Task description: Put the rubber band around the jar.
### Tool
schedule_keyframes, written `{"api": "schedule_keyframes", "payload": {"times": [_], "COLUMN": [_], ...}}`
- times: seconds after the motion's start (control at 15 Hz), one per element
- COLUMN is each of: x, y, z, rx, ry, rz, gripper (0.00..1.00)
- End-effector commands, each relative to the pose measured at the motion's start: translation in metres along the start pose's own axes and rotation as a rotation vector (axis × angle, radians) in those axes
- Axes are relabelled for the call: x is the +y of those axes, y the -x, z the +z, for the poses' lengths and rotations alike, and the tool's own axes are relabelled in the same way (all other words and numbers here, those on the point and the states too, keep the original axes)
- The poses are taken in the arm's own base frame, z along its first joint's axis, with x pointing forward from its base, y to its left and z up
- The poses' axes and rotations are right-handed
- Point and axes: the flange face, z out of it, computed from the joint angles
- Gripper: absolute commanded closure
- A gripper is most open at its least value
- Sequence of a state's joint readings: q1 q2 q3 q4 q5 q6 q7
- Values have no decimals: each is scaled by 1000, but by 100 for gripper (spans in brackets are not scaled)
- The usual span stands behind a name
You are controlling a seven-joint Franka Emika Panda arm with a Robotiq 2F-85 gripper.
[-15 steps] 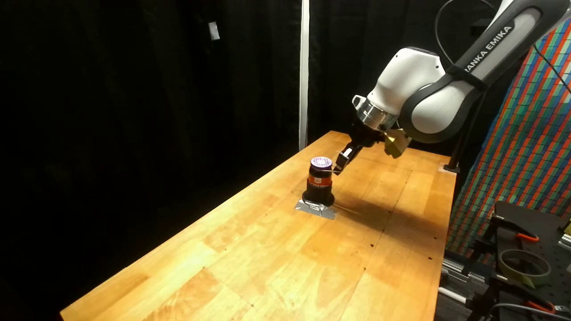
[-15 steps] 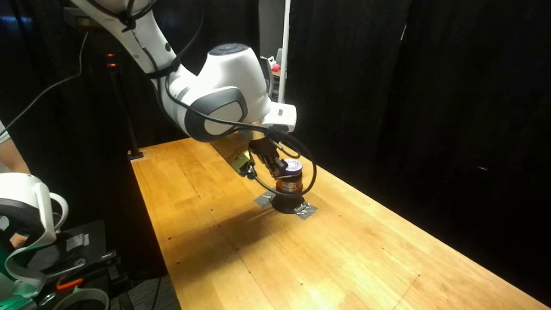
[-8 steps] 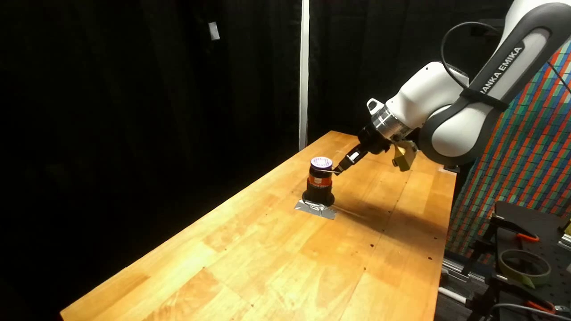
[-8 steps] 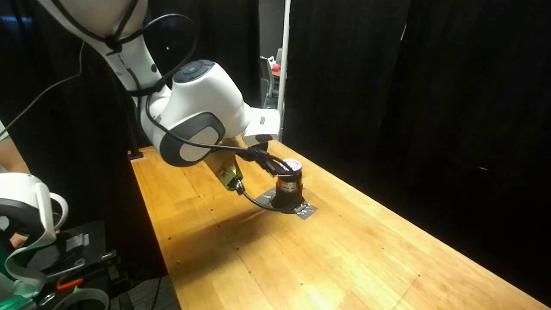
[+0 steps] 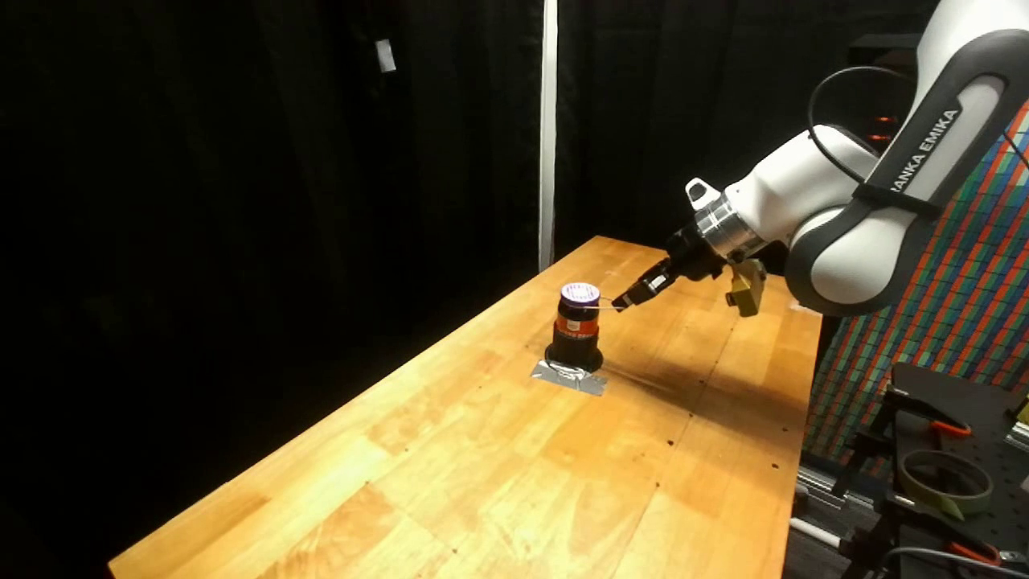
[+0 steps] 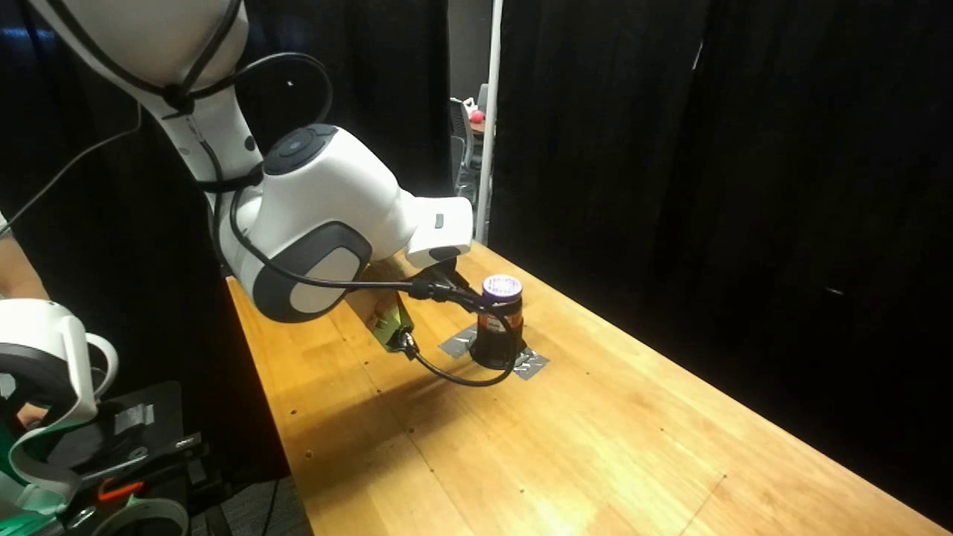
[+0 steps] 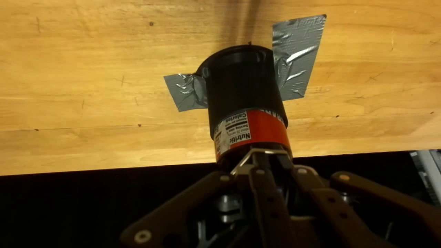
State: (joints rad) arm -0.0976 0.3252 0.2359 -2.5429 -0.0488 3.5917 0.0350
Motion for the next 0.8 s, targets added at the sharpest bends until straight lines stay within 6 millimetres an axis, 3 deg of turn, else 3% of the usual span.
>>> {"api": "schedule_keyframes", "payload": {"times": [0.0, 0.73], "x": [2, 11], "y": [10, 37], "z": [-15, -43], "rx": [61, 260], "ry": [-26, -146], "rz": [-6, -16], "gripper": [88, 88]}}
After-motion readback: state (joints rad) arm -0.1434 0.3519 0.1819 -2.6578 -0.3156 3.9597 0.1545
